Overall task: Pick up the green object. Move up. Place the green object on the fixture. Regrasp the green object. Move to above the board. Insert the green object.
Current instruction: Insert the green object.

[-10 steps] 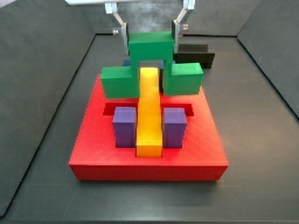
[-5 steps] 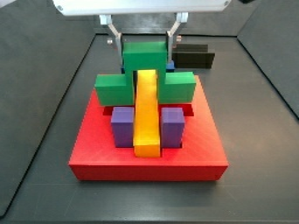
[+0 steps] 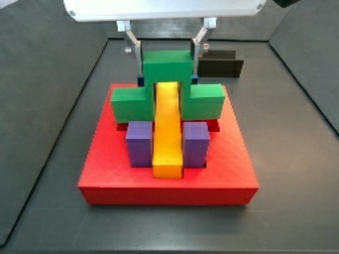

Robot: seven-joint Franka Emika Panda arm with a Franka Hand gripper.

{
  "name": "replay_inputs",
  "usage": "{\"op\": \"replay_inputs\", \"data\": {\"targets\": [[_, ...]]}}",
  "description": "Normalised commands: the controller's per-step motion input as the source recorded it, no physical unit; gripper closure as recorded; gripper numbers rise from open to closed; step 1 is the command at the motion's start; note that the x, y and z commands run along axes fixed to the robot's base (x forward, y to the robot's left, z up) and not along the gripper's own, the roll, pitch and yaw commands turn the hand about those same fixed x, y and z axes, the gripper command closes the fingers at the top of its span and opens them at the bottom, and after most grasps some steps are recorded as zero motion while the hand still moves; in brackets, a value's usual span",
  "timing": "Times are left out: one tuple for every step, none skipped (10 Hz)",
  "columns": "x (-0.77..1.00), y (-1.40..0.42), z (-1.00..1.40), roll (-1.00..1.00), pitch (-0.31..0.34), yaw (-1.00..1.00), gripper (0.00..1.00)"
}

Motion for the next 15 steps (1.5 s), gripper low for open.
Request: {"op": "replay_inputs", "data": {"targets": [[0.00,0.00,-0.12,0.01,0.070,-0.01,1.00],[0.00,0.00,-0.14,-0.03,0.064,-0.10,1.00],[0.00,0.00,-0.10,-0.09,0.044,-0.12,1.00],[0.00,0.00,-0.03,-0.12,0.043,-0.14,1.00],[0.00,0.00,0.00,-0.18,0.054,-0.17,1.00],[0.01,0.00,0.00,-0.25,0.074,-0.18,1.00],[0.00,0.00,0.00,-0.25,0.073,-0.17,1.00],[0.00,0.00,0.00,-0.22,0.074,-0.15,1.00],[0.00,0.00,0.00,-0.23,0.063,-0.11,1.00],[0.00,0.00,-0.01,-0.18,0.067,-0.11,1.00],[0.00,0.00,-0.10,-0.11,0.039,-0.09,1.00],[0.07,0.00,-0.23,-0.02,0.031,-0.01,1.00],[0.28,0.14,-0.17,0.00,0.049,0.00,1.00],[0.17,0.16,-0.09,0.00,0.061,0.00,1.00],[0.06,0.00,-0.13,0.00,0.061,0.00,1.00]]}}
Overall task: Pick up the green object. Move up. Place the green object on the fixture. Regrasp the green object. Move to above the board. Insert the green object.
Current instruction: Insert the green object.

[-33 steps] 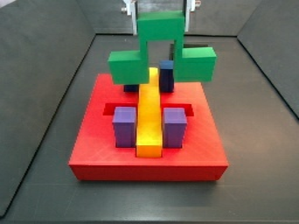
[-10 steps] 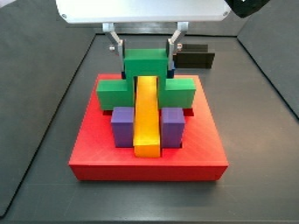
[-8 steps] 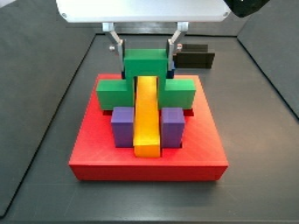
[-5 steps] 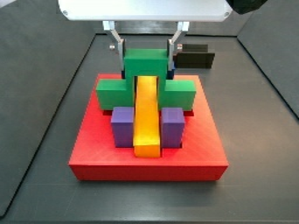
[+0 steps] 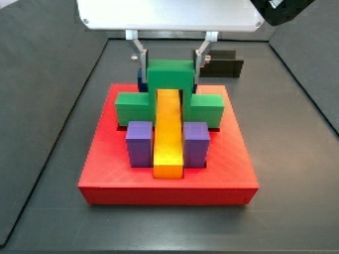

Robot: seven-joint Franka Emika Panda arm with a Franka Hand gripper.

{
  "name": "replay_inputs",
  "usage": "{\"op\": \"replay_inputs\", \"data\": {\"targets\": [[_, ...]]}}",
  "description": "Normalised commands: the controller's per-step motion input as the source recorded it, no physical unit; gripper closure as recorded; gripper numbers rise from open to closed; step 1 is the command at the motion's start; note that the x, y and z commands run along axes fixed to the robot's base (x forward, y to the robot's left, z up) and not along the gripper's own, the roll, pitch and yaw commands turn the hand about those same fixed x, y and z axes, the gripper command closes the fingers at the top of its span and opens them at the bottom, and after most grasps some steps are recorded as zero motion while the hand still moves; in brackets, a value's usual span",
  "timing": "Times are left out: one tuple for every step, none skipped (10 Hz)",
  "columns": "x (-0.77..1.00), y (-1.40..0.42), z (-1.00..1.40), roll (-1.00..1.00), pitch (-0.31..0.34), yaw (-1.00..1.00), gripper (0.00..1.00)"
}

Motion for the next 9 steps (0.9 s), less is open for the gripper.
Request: {"op": "replay_inputs", "data": {"targets": [[0.00,0.00,-0.19,0.00,0.044,0.00,1.00],[0.00,-0.07,-0.23,0.00,0.036,0.00,1.00],[0.00,-0.21,-0.17,0.04,0.064,0.00,1.00],[0.11,-0.31,-0.06,0.07,0.091,0.00,1.00],[0.04,-0.18,-0.08,0.05,0.080,-0.01,1.00],[0.00,-0.06,-0.11,0.04,0.059,-0.01,1.00],[0.00,-0.01,-0.13,0.04,0.043,-0.03,1.00],[0.04,0.00,-0.23,0.08,0.016,0.00,1.00],[0.13,0.05,-0.25,0.03,0.003,0.00,1.00]]}}
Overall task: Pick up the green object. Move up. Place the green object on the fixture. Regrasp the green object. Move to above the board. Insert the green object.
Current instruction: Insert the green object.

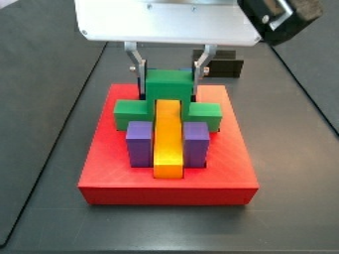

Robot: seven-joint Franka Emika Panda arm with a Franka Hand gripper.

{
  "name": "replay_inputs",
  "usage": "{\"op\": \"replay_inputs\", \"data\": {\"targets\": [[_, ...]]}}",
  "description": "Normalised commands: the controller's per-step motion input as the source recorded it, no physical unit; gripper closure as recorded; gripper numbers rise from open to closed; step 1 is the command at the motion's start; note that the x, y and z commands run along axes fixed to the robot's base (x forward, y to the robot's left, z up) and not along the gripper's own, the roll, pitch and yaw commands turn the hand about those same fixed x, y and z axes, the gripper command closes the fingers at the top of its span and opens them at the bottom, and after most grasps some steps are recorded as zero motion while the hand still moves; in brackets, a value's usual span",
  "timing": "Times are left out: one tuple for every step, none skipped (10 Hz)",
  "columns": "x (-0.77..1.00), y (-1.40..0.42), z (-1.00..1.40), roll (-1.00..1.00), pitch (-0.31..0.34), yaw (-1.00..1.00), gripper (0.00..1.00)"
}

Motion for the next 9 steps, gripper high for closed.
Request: {"op": "replay_inputs", "data": {"targets": [[0.13,0.03,-0.36,0.01,0.000,0.00,1.00],[0.10,0.00,-0.49,0.00,0.000,0.00,1.00],[0.04,0.00,-0.61,0.00,0.000,0.00,1.00],[0.03,0.00,-0.68,0.01,0.000,0.00,1.00],[0.06,0.00,-0.73,0.03,0.000,0.00,1.00],[0.07,0.00,-0.65,0.08,0.000,0.00,1.00],[0.00,-0.01,0.00,0.00,0.020,-0.01,1.00],[-0.02,0.00,0.00,0.00,-0.017,0.00,1.00],[-0.03,0.00,0.00,0.00,-0.020,0.00,1.00]]}}
